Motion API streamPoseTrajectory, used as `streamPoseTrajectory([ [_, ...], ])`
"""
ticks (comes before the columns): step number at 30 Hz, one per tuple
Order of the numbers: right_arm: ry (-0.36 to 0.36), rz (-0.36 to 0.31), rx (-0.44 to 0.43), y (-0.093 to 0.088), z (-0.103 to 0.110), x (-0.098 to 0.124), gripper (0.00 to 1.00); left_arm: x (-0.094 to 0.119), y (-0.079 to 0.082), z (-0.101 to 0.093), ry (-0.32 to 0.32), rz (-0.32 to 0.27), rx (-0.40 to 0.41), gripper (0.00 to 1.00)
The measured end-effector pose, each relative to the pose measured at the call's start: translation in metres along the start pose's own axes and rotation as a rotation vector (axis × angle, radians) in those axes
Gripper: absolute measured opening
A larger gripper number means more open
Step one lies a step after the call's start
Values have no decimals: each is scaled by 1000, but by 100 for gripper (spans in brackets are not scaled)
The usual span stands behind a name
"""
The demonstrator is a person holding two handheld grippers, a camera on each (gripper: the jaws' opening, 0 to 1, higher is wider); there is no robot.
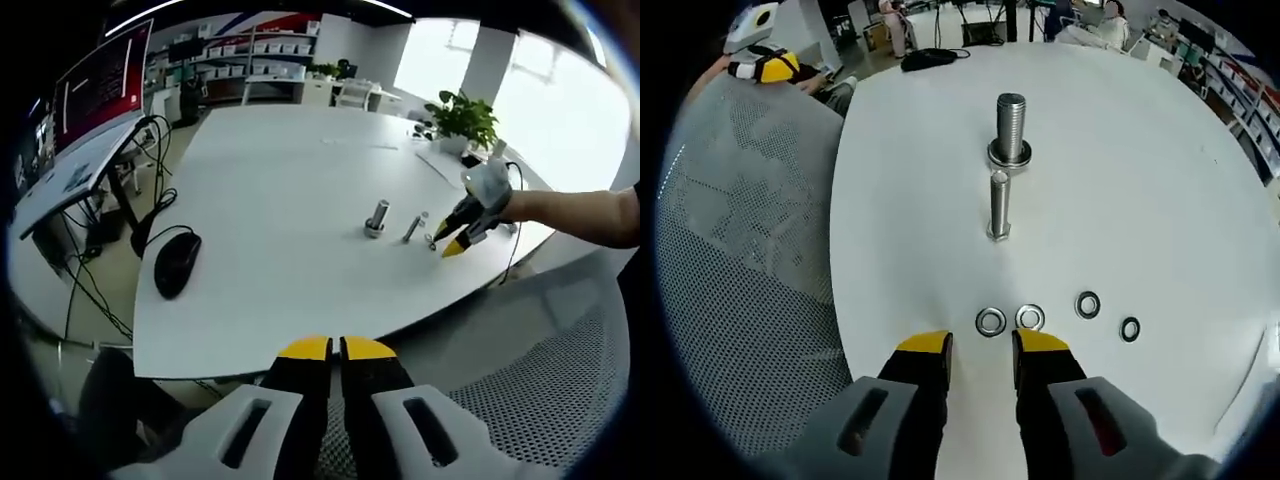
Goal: Place the washer onto the threaded stud by aligning its center hole with the stud, sliding it down to the base, and recovering from edge contact or off-axis alignment until the washer reaches the visible bottom stop.
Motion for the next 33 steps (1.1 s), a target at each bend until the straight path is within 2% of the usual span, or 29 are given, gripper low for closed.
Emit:
streamPoseTrajectory([
  [3, -13, 28, 32, 3, 0, -2, 24, 0, 1, 0, -3, -7, 3, 0],
  [4, -16, 62, 75, 3, -2, -1, 23, 0, 1, 0, -4, -6, 3, 0],
  [11, -15, 146, 152, 10, 3, -5, 23, 1, 1, 0, -6, -14, 7, 0],
  [14, 14, 164, 251, 11, 3, -6, 22, 1, 1, 0, -10, -13, 6, 0],
  [17, 9, 184, 214, 13, 2, -6, 22, 1, 1, -1, -11, -14, 7, 0],
  [23, 18, 235, 263, 16, 4, -8, 22, 1, 1, -1, -15, -16, 7, 0],
  [26, 24, 231, 243, 16, 3, -8, 22, 1, 1, -1, -18, -15, 5, 0],
  [33, 20, 259, 288, 18, 7, -9, 21, 1, 1, -2, -25, -17, 5, 0],
])
Point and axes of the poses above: the point that each gripper's makers call its tool centre point, and the gripper's own axes: x roughly backward along the fingers, z roughly to its left, y roughly out of its top, the point moved 7 cm from there along x, roughly backward along the fingers, and after that the axes turned 6 degrees about -z, right-handed, at the moved point
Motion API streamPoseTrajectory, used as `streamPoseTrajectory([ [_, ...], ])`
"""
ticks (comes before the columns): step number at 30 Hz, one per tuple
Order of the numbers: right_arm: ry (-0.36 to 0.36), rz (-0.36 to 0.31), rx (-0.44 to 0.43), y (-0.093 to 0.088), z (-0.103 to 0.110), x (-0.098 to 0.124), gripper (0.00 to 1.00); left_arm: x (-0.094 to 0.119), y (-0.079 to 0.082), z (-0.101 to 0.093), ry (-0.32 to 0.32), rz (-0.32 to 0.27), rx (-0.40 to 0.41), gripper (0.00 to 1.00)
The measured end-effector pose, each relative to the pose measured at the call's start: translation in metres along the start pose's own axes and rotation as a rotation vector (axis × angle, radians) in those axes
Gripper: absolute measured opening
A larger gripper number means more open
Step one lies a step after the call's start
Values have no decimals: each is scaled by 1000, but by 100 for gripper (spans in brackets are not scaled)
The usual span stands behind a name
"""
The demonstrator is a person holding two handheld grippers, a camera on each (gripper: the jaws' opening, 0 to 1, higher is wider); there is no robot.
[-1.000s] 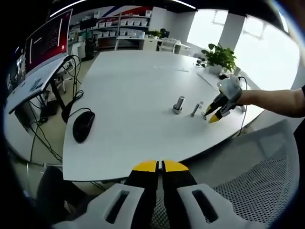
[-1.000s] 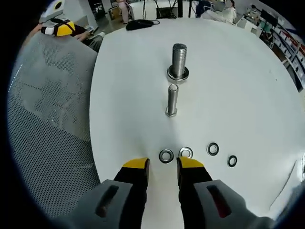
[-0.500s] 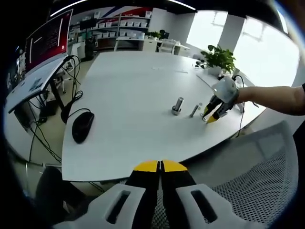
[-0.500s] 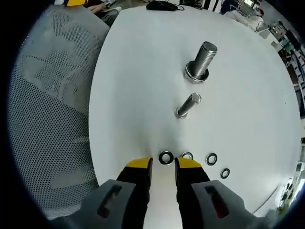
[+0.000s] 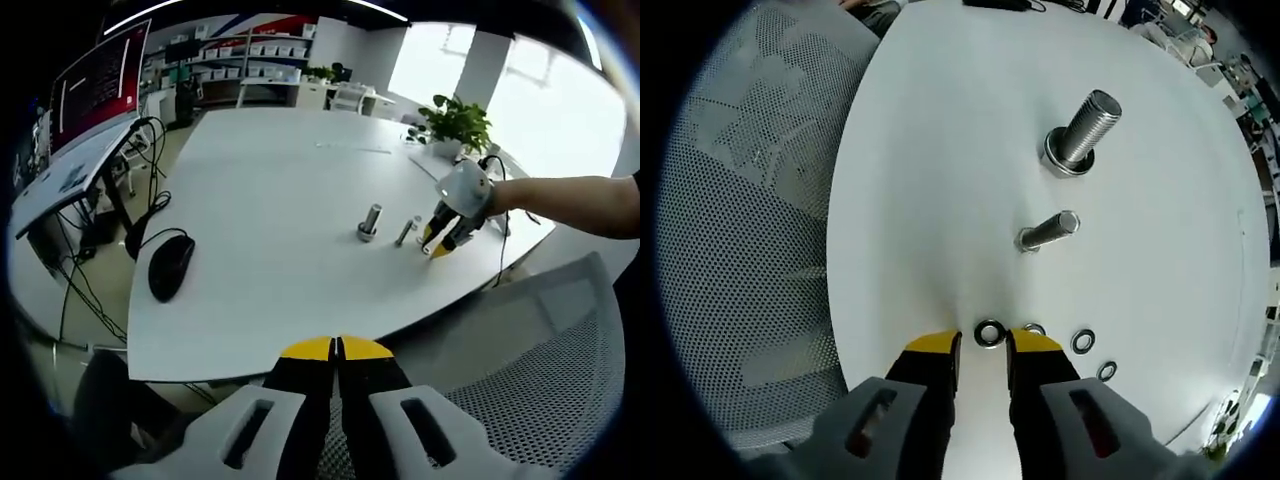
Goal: Place the washer onto the threaded stud by aligning its center hole with the stud, sliding it down to the base, and recovering from edge contact or off-axis alignment until the washer reaches the visible bottom stop.
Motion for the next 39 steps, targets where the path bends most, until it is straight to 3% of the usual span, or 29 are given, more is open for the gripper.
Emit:
streamPoseTrajectory([
  [4, 0, 7, 5, 0, -1, 0, 18, 0, 0, 0, 0, -1, 1, 0],
  [18, -37, -62, -74, -4, 1, 0, 14, 0, 0, 0, 2, 2, 0, 0],
  [31, -63, -136, -194, -8, 2, 1, 14, 0, 0, 0, -1, 3, -3, 0],
  [39, -53, -193, -224, -1, 7, 16, 13, 0, 0, 0, 2, -5, 2, 0],
])
Point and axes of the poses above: the point that each gripper's makers call its tool centre point, and the gripper's own axes: x roughly backward along the fingers, z roughly to its left, y roughly out of its top, the point moved 7 cm from there along x, roughly backward along the fingers, and after that the axes turned 6 degrees about -z, right-handed, at the moved point
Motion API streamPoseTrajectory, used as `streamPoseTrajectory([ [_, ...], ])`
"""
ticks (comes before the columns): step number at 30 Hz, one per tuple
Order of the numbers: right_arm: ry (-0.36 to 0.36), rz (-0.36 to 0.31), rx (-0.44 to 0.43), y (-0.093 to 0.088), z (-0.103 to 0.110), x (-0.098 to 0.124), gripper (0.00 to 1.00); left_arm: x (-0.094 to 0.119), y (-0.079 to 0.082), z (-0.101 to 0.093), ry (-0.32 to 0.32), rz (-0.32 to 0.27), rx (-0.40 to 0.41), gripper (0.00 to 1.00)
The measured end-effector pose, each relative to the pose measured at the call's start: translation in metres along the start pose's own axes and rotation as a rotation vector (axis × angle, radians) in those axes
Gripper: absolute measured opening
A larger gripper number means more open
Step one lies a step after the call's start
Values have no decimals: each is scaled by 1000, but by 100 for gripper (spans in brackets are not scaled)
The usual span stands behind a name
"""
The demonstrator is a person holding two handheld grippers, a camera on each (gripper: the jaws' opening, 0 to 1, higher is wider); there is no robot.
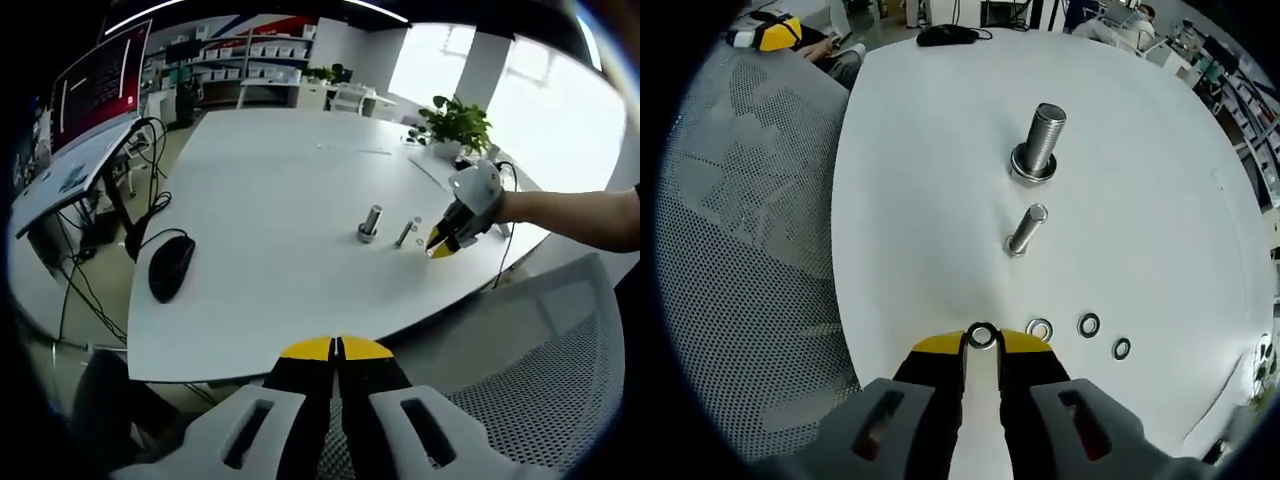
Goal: Place the washer onto the threaded stud by aligning its center hole with the stud, sliding it down to the base, and recovering from edge contact or off-axis alignment until the washer reaches the visible bottom stop.
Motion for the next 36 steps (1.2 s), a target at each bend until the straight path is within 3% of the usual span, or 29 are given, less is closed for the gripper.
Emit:
streamPoseTrajectory([
  [6, 7, -65, 5, 19, 3, 12, 13, 0, 0, 0, 2, 0, 1, 0],
  [17, -33, -101, 79, 50, -3, 26, 13, 0, 0, 0, 5, -5, 5, 0],
  [25, -89, -144, 85, 60, -11, 26, 13, 0, 1, 0, 3, -7, 6, 0],
  [36, -91, -121, 111, 63, -15, 19, 13, 0, 0, 0, 4, -5, 6, 0],
])
Point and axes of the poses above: the point that each gripper's makers call its tool centre point, and the gripper's own axes: x roughly backward along the fingers, z roughly to its left, y roughly out of its top, the point moved 7 cm from there along x, roughly backward along the fingers, and after that the axes turned 6 degrees about -z, right-handed, at the moved point
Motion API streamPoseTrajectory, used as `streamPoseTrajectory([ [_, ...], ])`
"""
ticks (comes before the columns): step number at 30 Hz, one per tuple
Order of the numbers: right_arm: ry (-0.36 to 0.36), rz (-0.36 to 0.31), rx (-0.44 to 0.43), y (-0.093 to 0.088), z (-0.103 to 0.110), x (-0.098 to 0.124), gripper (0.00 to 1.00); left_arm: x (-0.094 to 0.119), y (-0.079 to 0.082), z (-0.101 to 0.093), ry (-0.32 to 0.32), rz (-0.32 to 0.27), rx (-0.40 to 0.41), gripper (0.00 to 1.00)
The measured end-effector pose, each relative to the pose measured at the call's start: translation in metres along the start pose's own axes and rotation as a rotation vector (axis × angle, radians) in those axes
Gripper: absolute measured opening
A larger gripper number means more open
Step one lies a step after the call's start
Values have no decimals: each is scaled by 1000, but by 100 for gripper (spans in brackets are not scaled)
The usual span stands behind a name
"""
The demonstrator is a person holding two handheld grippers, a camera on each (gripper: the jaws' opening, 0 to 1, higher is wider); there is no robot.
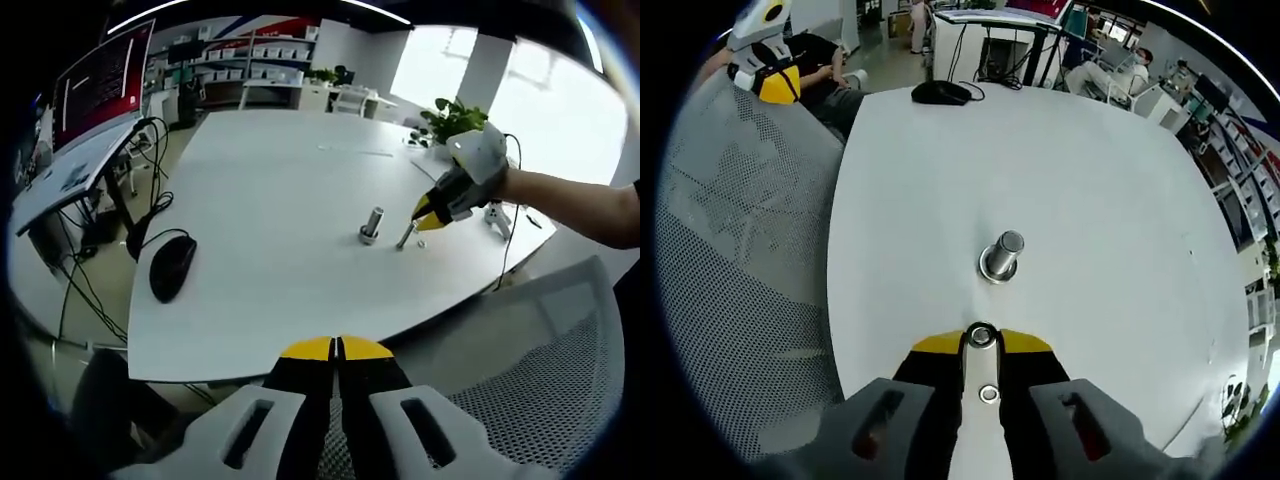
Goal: Place the washer onto the threaded stud by aligning its center hole with the stud, sliding it down to the base, and recovering from edge contact or off-axis alignment until the washer reaches the visible bottom stop.
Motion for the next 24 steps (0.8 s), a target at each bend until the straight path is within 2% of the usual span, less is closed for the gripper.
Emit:
streamPoseTrajectory([
  [11, 16, 35, 17, -3, -2, -7, 13, 0, 0, 1, 1, -1, 3, 0],
  [24, 51, 63, 17, -8, -3, -27, 13, -1, -1, 1, 7, 15, -2, 0],
])
Point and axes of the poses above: the point that each gripper's makers call its tool centre point, and the gripper's own axes: x roughly backward along the fingers, z roughly to its left, y roughly out of its top, the point moved 7 cm from there along x, roughly backward along the fingers, and after that the axes turned 6 degrees about -z, right-handed, at the moved point
